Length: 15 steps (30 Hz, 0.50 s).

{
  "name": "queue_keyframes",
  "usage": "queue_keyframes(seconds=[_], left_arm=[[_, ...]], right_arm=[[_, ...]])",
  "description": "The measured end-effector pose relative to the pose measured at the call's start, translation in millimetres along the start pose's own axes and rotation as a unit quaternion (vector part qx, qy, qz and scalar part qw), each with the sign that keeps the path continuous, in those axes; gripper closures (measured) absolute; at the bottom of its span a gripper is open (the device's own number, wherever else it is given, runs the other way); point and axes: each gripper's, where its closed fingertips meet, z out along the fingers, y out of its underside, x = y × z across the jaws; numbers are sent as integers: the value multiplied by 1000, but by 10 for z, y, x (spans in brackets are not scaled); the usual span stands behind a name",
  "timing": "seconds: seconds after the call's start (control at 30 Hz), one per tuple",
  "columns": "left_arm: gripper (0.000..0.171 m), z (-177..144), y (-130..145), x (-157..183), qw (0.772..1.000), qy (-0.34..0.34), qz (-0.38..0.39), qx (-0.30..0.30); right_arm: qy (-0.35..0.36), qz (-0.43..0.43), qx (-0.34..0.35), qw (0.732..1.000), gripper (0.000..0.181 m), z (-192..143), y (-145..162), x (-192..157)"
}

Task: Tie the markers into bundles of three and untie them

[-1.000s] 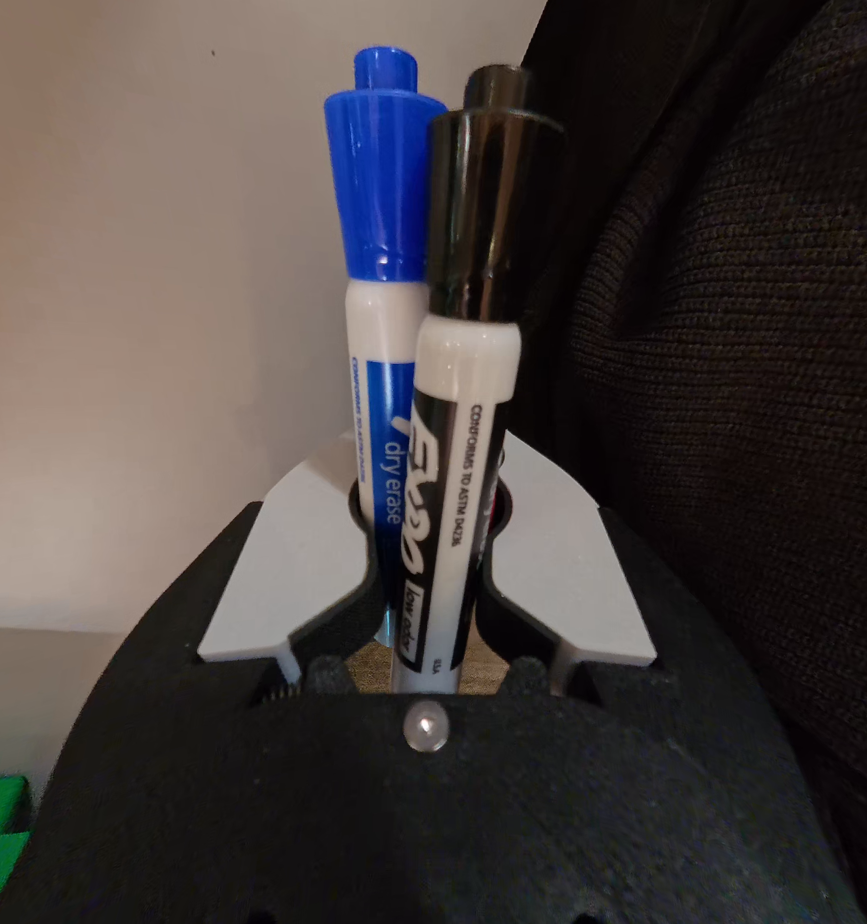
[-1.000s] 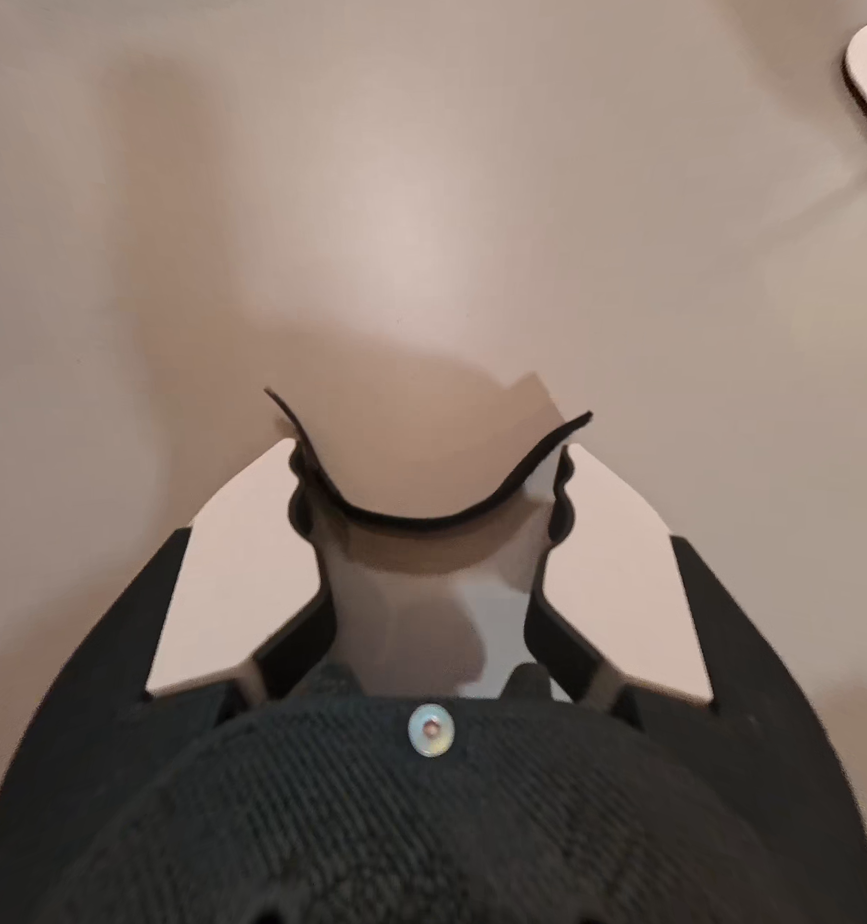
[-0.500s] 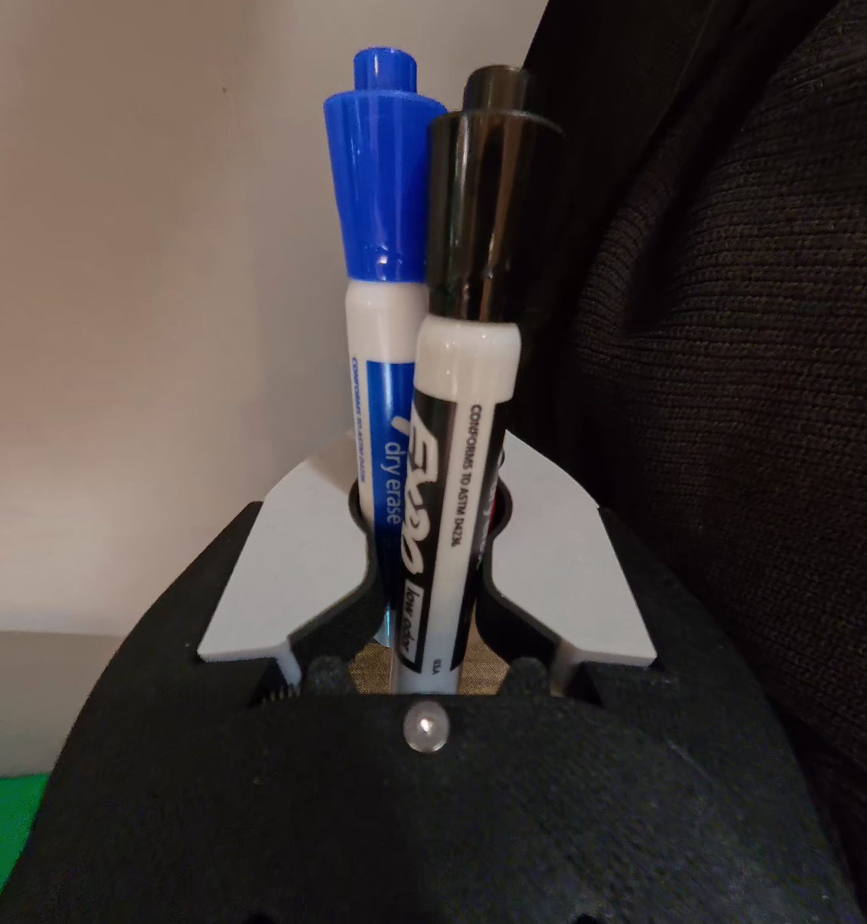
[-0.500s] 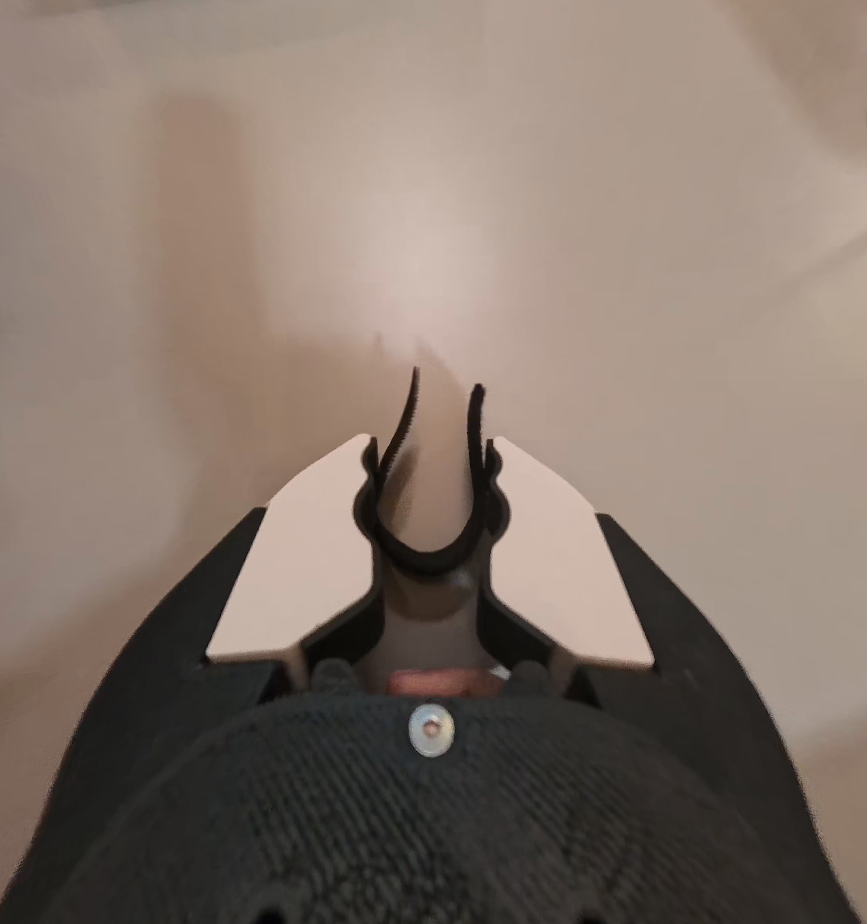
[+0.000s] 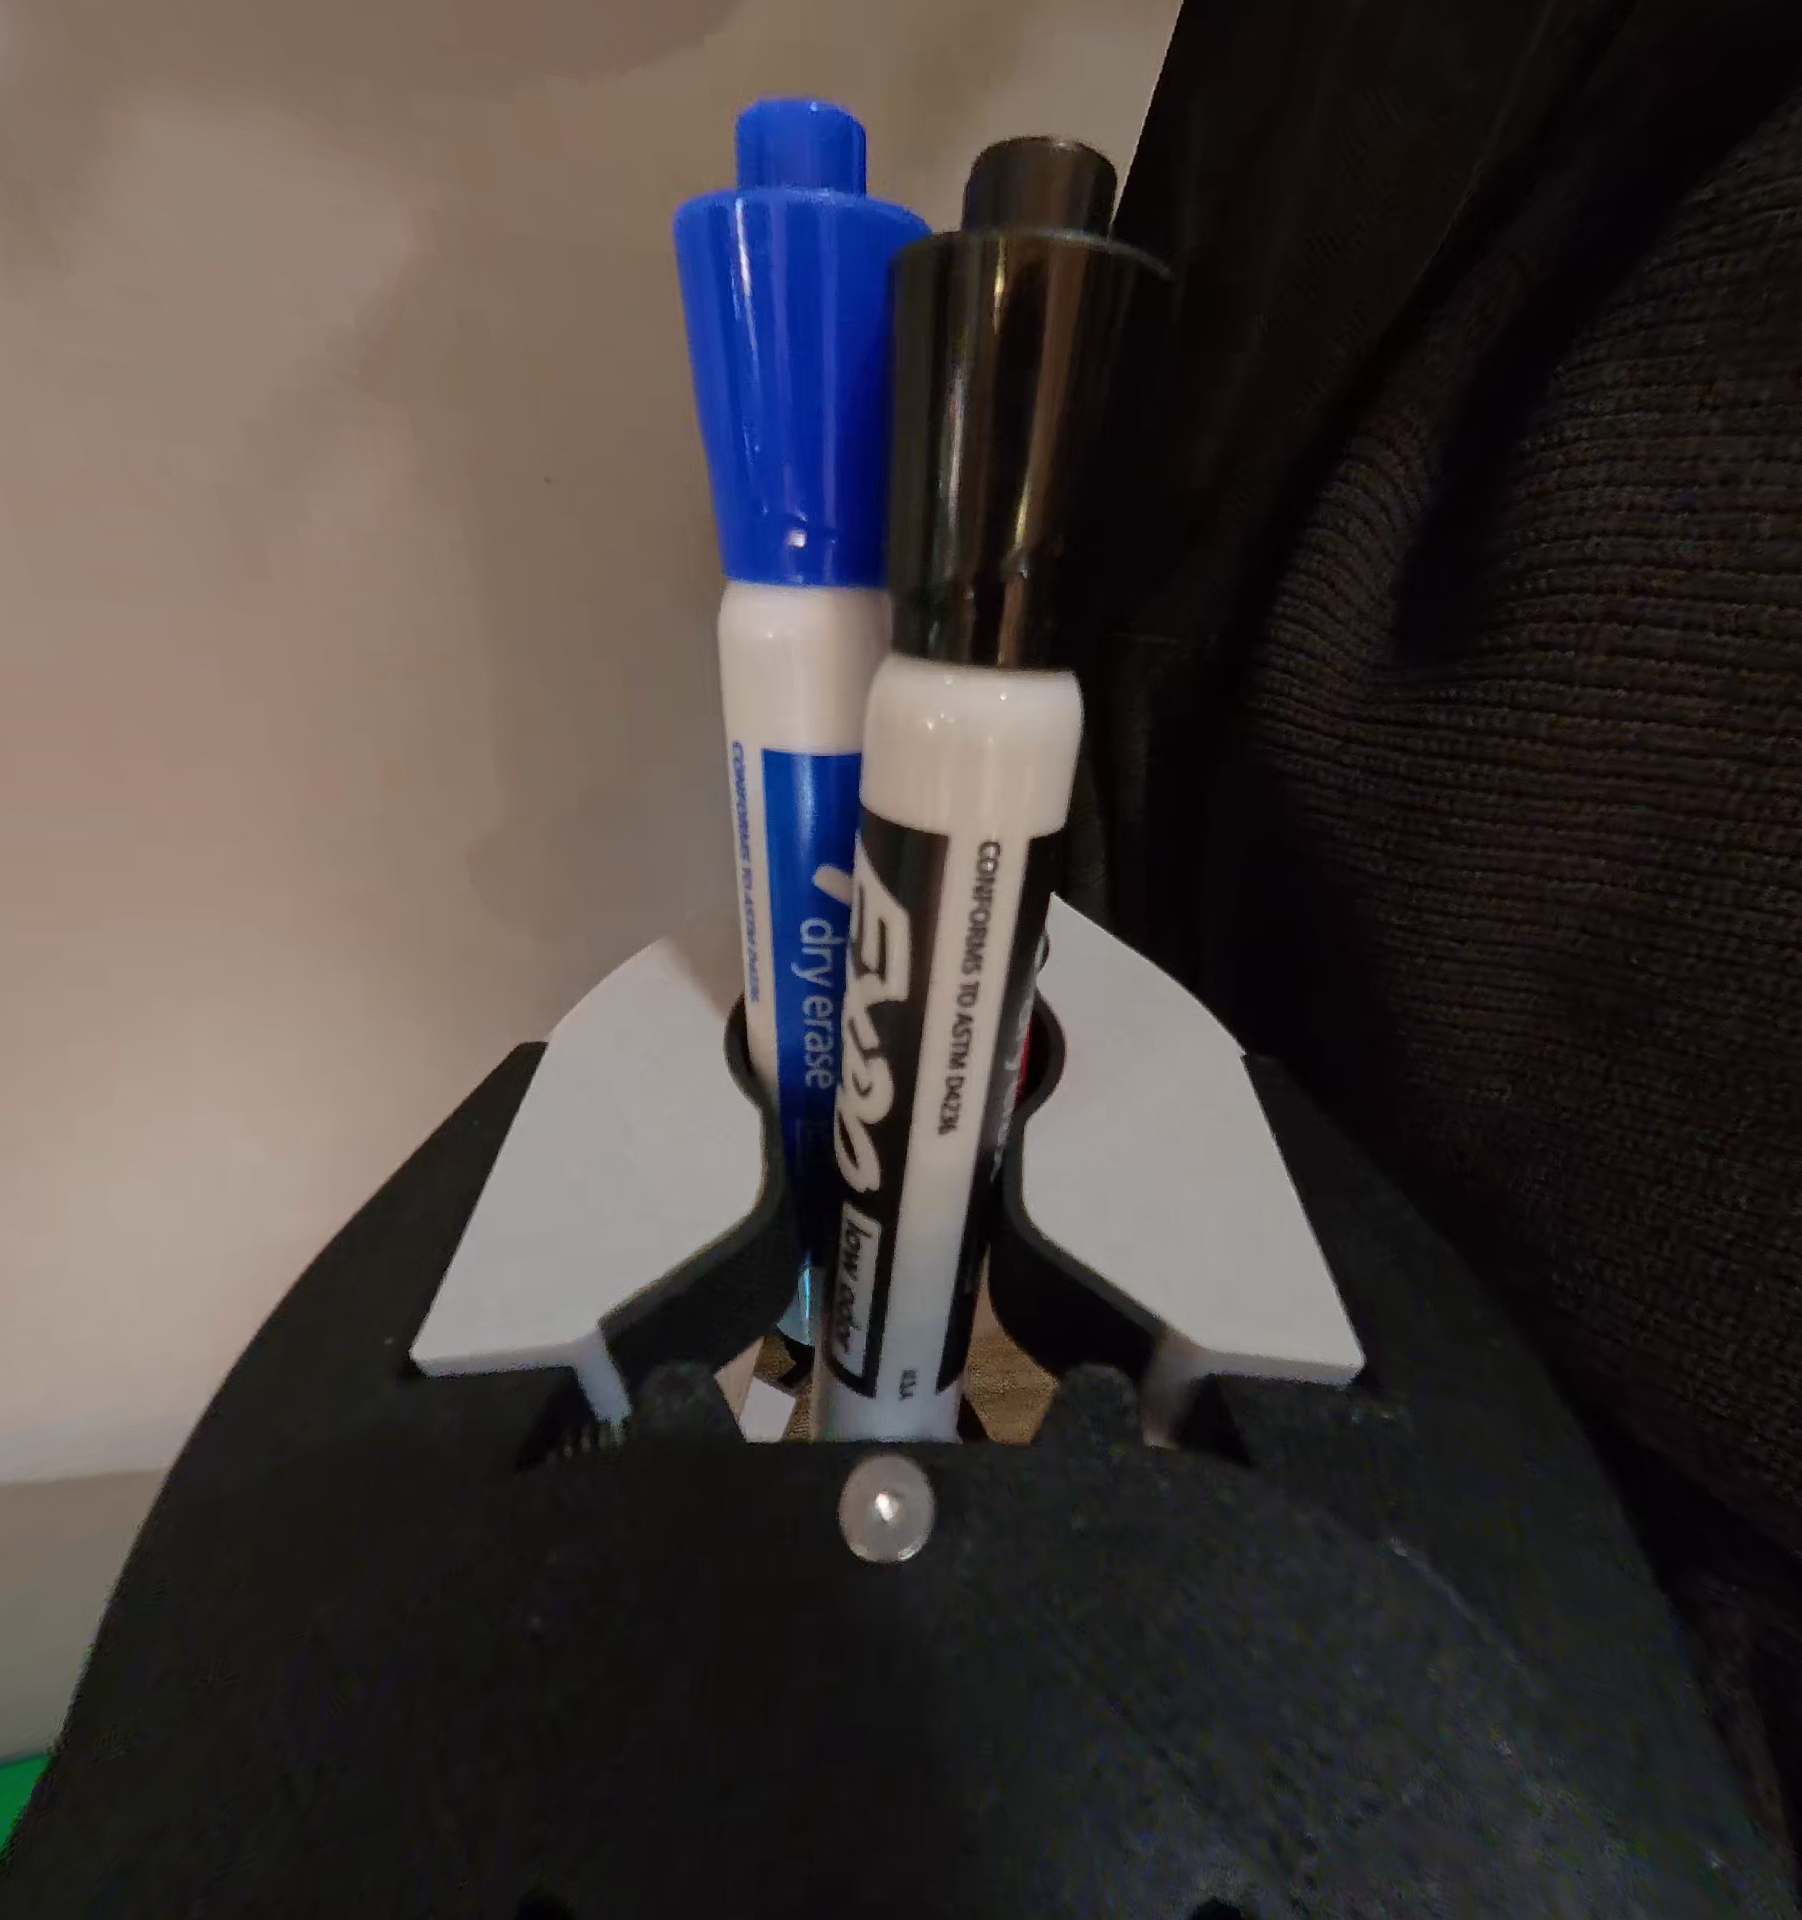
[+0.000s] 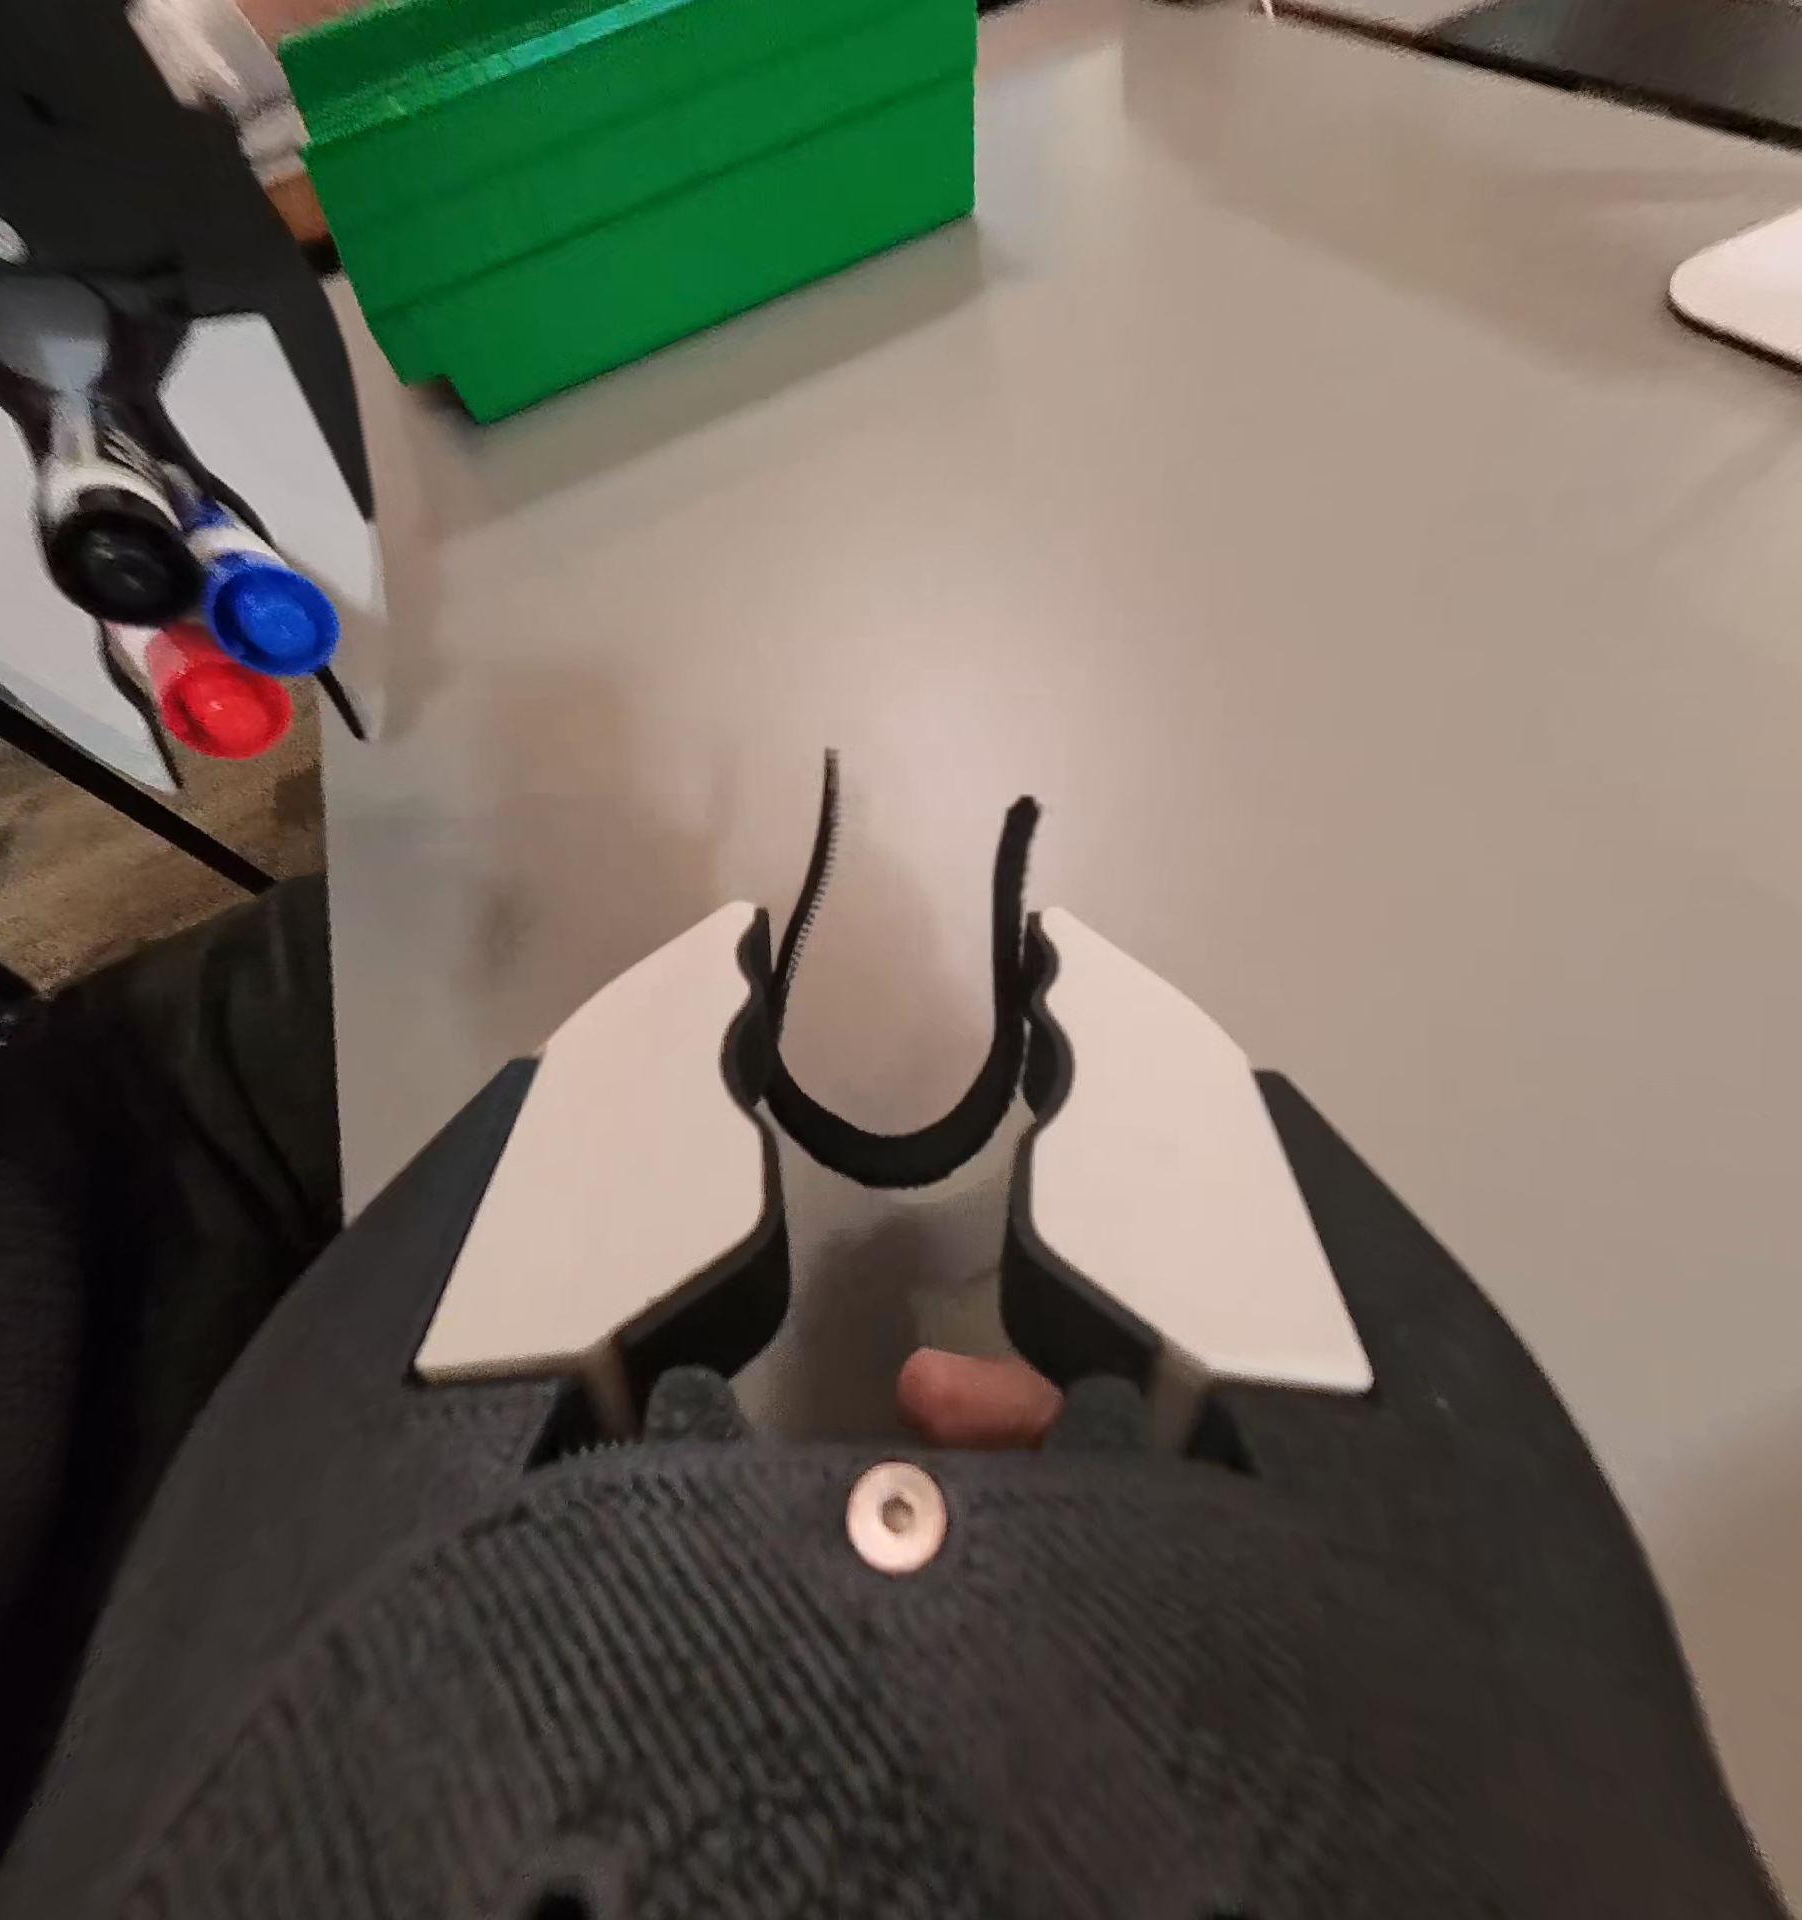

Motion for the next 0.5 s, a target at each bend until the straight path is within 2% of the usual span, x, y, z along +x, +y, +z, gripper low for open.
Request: queue_keyframes(seconds=[0.13, 0.37, 0.5], left_arm=[[128, 25, -75, 8, 1000, 4, 14, -7], [128, 47, -135, 15, 1000, 7, 24, -13], [128, 55, -118, 9, 1000, 7, 20, -15]], right_arm=[[39, -14, -28, 999, 133, -56, 120, 58], [66, -8, -149, 987, 114, -116, 544, 122], [77, -10, -171, 982, 110, -164, 557, 158]])
